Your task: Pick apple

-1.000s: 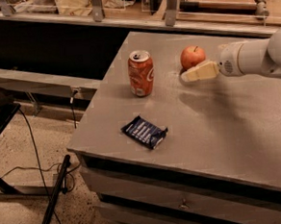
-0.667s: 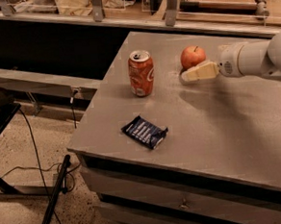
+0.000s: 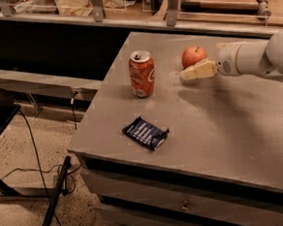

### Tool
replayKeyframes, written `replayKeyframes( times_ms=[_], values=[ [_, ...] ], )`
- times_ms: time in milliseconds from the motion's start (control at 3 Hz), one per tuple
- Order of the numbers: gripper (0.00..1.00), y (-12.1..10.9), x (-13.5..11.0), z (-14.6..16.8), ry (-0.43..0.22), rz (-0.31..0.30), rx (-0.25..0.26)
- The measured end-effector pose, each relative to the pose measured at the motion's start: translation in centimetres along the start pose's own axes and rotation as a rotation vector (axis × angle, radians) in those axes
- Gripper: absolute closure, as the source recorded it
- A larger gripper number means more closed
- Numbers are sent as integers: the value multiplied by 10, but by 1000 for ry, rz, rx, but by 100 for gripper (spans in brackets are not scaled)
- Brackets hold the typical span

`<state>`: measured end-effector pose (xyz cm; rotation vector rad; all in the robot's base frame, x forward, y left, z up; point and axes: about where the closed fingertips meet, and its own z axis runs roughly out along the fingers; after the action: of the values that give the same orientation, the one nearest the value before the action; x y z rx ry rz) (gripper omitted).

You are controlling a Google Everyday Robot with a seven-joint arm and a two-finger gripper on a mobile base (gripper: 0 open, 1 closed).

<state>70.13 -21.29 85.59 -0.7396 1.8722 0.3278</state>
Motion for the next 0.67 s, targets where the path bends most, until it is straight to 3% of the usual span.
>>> replayKeyframes(
  times_ms=[333,667],
  values=[
    [16,2,0,2,0,0,-4],
    [39,3,0,4,0,0,-8]
  ],
)
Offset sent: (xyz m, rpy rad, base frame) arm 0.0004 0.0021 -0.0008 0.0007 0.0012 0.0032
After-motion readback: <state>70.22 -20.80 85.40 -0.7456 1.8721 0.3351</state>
